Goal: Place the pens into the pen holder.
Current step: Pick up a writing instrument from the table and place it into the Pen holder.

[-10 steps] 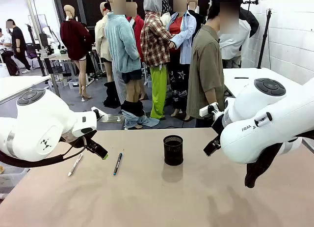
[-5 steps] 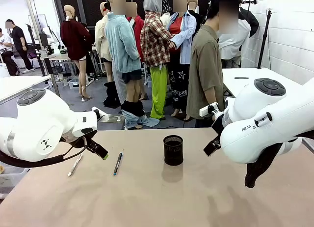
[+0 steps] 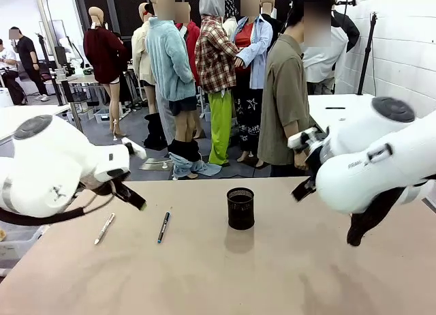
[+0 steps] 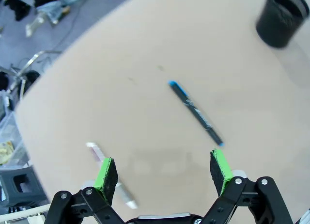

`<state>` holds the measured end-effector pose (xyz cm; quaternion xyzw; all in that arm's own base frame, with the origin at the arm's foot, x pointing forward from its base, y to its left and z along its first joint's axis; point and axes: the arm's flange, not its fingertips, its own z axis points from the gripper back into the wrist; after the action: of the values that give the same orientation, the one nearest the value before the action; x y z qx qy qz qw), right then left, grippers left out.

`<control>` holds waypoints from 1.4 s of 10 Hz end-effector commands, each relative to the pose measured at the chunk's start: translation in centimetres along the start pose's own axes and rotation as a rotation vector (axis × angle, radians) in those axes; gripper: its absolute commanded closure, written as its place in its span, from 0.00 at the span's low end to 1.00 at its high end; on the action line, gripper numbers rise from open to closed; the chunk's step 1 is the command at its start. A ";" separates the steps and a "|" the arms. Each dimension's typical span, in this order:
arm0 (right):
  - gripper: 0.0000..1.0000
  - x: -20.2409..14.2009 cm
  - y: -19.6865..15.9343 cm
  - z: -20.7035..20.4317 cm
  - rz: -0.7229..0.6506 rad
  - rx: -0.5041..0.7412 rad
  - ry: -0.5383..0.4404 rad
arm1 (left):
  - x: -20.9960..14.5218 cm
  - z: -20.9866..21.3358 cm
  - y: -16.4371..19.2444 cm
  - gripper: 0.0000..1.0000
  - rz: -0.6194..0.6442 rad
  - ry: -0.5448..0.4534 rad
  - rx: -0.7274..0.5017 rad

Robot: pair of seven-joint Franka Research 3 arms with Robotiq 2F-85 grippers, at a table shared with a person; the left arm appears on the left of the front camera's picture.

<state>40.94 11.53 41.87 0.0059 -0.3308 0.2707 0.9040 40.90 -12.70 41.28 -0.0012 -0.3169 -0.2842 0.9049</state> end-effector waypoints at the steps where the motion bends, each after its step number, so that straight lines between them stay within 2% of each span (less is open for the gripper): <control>1: 0.00 -6.8 -8.5 5.7 -0.176 -0.119 -0.085 | -7.5 8.3 6.1 0.00 0.086 -0.111 0.155; 2: 0.00 -10.3 -12.9 7.3 -0.286 -0.162 -0.110 | -12.2 11.8 8.8 0.00 0.152 -0.149 0.220; 3: 0.00 -14.0 -16.2 8.3 -0.382 -0.179 -0.110 | -16.8 14.1 10.9 0.00 0.232 -0.143 0.278; 4: 0.00 -17.8 -18.1 9.5 -0.439 -0.198 -0.142 | -21.0 15.6 12.0 0.00 0.283 -0.159 0.282; 6: 0.00 -24.2 -19.1 11.5 -0.577 -0.255 -0.181 | -26.9 17.2 11.5 0.00 0.337 -0.211 0.293; 8: 0.00 -27.0 -18.5 11.3 -0.615 -0.234 -0.234 | -31.2 16.8 11.4 0.00 0.358 -0.299 0.268; 9: 0.00 -27.7 -18.2 10.8 -0.633 -0.217 -0.240 | -32.5 16.4 11.3 0.00 0.383 -0.307 0.267; 11: 0.00 -27.7 -17.8 11.3 -0.614 -0.215 -0.259 | -32.4 16.3 11.1 0.00 0.371 -0.302 0.270; 12: 0.00 -24.4 -29.2 12.4 -0.669 -0.222 -0.208 | -24.4 21.9 28.8 0.00 0.408 -0.281 0.276; 14: 0.00 -24.3 -29.2 12.2 -0.659 -0.205 -0.225 | -24.4 21.9 28.8 0.00 0.408 -0.281 0.276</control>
<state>32.49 -27.61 41.73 0.0507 -0.4343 -0.0743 0.8963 26.96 28.50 49.63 0.0157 -0.4706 -0.0568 0.8804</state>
